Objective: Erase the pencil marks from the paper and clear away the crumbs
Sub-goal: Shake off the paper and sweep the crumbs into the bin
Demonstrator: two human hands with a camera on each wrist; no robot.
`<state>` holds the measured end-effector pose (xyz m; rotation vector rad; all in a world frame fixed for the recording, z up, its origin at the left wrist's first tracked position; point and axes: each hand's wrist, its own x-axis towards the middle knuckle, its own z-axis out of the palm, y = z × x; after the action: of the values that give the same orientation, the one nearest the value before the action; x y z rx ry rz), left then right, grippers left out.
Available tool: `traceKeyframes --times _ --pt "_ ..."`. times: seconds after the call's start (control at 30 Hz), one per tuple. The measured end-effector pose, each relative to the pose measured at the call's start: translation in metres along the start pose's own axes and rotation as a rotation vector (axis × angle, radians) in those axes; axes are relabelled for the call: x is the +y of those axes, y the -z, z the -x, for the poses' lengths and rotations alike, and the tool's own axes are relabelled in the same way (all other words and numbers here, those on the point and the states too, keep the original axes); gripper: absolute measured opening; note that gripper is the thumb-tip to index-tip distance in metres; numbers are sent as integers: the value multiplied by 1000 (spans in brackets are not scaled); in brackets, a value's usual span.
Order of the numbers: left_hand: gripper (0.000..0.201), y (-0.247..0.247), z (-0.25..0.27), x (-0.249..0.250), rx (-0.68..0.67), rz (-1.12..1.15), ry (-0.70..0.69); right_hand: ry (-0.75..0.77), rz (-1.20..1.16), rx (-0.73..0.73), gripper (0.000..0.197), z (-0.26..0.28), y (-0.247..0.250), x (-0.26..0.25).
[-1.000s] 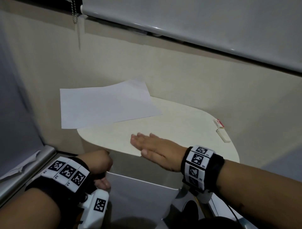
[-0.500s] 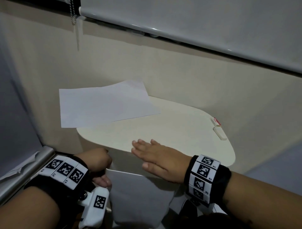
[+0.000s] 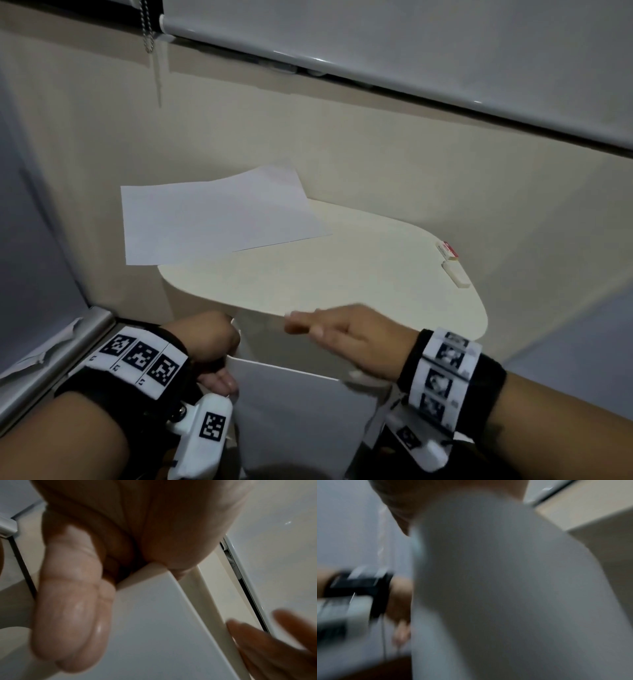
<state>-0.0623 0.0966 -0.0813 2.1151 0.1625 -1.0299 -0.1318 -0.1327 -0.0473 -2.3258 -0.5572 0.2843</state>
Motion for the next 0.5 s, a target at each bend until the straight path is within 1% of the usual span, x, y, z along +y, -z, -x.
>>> traceKeyframes --times 0.03,0.07,0.1,0.13,0.17,0.2,0.23,0.3,0.33,0.37,0.4,0.43,0.5 --pt "35 -1 -1 0 -4 3 -5 -48 -223 138 29 -1 6 -2" --pt "36 -1 -2 0 -8 6 -9 -97 -362 314 23 -3 15 0" --pt "35 -2 -2 0 -8 8 -10 -171 -361 464 23 -6 27 6" --pt "34 -3 -2 1 -5 8 -11 -275 -228 548 27 -7 42 14" --pt "32 -4 -3 1 -2 11 -12 -403 -20 552 38 -8 56 25" --pt "31 -4 -4 2 3 14 -13 -536 174 504 50 -6 67 38" --pt "31 -4 -4 2 5 13 -14 -660 316 446 59 -5 74 50" --pt "32 -4 -5 3 -2 -3 -11 -845 434 358 70 -2 74 71" --pt "33 -4 -5 3 -5 -18 -7 -891 470 310 75 0 69 77" --pt "32 -6 -5 4 -4 -28 -7 -890 512 262 79 0 63 80" --pt "31 -7 -5 6 1 -30 -10 -846 547 217 81 1 58 78" --pt "29 -9 -6 8 5 -26 -14 -767 566 170 83 1 53 74" --pt "25 -13 -5 13 4 -24 -17 -561 574 50 92 1 42 57"
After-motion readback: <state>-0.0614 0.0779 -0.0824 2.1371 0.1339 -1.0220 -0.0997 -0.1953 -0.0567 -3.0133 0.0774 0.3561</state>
